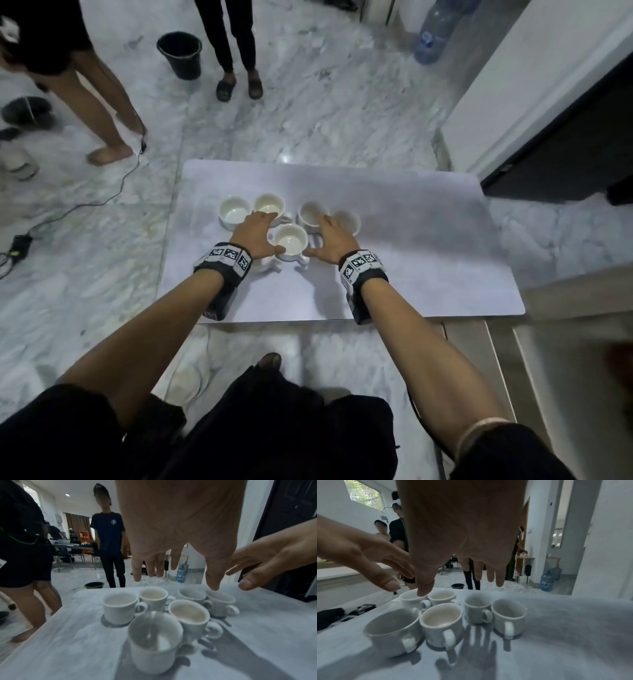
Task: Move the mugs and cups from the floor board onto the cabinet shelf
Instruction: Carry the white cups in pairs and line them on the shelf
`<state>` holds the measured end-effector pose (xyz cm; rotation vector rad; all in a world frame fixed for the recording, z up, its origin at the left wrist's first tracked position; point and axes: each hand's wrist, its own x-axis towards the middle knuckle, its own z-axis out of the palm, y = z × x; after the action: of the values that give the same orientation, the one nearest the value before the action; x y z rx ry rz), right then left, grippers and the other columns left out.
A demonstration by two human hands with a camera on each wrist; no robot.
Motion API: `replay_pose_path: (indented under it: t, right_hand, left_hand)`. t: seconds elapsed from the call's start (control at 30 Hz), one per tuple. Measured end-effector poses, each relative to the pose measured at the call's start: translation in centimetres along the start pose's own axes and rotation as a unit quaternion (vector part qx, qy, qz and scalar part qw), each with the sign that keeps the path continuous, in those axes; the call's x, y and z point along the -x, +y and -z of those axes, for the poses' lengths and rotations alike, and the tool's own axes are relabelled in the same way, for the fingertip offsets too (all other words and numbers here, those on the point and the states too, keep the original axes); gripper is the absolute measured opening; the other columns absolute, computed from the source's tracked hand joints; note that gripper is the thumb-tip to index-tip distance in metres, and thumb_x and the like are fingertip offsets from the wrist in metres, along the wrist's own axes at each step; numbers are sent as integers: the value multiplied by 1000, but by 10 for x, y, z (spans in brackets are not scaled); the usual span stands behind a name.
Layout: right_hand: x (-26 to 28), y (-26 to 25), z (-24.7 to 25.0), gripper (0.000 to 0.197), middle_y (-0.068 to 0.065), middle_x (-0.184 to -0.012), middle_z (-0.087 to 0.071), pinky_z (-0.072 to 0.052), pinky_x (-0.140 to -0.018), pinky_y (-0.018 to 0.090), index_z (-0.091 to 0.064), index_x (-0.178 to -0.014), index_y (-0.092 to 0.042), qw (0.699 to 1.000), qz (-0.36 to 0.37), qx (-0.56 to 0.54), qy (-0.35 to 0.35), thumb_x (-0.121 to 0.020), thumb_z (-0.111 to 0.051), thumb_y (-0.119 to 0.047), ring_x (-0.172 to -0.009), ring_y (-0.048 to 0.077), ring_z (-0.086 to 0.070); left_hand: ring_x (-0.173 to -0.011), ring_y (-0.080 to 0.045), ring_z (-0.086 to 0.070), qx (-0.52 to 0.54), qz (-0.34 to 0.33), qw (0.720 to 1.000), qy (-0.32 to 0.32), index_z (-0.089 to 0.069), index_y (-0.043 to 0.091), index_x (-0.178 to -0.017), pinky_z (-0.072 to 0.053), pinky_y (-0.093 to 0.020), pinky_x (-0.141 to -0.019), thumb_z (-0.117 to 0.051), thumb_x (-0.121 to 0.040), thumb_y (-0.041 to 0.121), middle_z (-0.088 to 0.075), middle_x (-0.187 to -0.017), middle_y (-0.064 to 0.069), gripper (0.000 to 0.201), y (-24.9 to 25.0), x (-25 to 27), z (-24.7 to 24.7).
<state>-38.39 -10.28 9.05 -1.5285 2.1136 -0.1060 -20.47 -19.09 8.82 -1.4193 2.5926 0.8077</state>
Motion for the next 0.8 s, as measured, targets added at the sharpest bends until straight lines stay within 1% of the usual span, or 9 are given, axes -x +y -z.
replay_pose_path:
  t: [0.07, 0.13, 0.23, 0.3, 0.37, 0.43, 0.57, 0.67, 0.8]
  right_hand:
    - [-17, -16, -16, 97, 15, -149, -35, -35, -108, 46, -23, -150, -18, 1000, 9, 22, -16, -73, -75, -46, -136, 38, -35]
    - [-29, -28, -33, 97, 14, -149, -36, -33, -109, 47, -22, -150, -21, 999, 16, 41, -21, -73, -75, -47, -133, 39, -37]
    - [-45, -38, -55, 96, 11, -148, -36, -36, -106, 52, -29, -146, -21, 997, 25, 66, -39, -68, -80, -41, -135, 38, -35]
    - [-54, -40, -65, 91, 9, -148, -34, -39, -103, 56, -32, -143, -21, 995, 28, 83, -49, -67, -81, -35, -137, 38, -31]
    - [-62, -40, -75, 87, 9, -149, -29, -46, -96, 57, -32, -141, -24, 992, 30, 113, -44, -69, -80, -32, -136, 41, -30]
    - [-66, -37, -83, 85, 9, -148, -26, -51, -89, 54, -32, -141, -28, 991, 31, 130, -31, -70, -79, -28, -134, 44, -30]
    - [-71, -35, -87, 81, 10, -148, -27, -50, -92, 50, -37, -142, -34, 993, 29, 115, -27, -73, -76, -15, -133, 43, -30]
    - [-65, -34, -89, 80, 12, -145, -26, -51, -90, 50, -40, -138, -33, 995, 7, 85, -42, -70, -78, -15, -128, 43, -34]
    - [-44, -27, -96, 81, 11, -142, -27, -49, -90, 51, -38, -136, -34, 996, -15, 70, -53, -68, -79, -19, -117, 42, -41]
  left_hand:
    - [-130, -34, -42, -9, -11, 1000, -13, -36, 19, -145, -39, -45, -105, -79, -68, 43, -46, -143, -15, 91, -18, -3, -8]
    - [-133, -31, -40, -16, -15, 999, -40, -34, 24, -146, -41, -45, -104, -80, -64, 47, -44, -146, -12, 97, -31, -5, -19]
    - [-142, -29, -30, -49, 3, 996, -71, -31, 18, -147, -35, -46, -110, -80, -64, 50, -31, -155, -9, 101, -46, -8, -33]
    - [-144, -28, -25, -58, 6, 994, -92, -27, 16, -149, -31, -45, -113, -80, -66, 45, -27, -157, -10, 103, -54, -12, -40]
    - [-145, -29, -23, -64, 0, 992, -106, -22, 14, -151, -31, -45, -113, -82, -66, 39, -23, -158, -11, 107, -64, -15, -46]
    - [-143, -31, -25, -70, -10, 991, -112, -21, 13, -151, -35, -48, -110, -84, -65, 34, -23, -157, -12, 108, -70, -15, -50]
    - [-129, -36, -39, -90, -27, 990, -108, -25, 18, -149, -48, -49, -94, -83, -65, 31, -33, -147, -12, 103, -72, -17, -51]
    - [-122, -37, -43, -105, -29, 989, -102, -30, 18, -146, -50, -48, -86, -81, -65, 31, -37, -141, -14, 96, -72, -17, -53]
    - [-120, -36, -43, -127, -42, 986, -99, -33, 16, -144, -51, -48, -83, -83, -63, 32, -39, -140, -15, 97, -70, -14, -57]
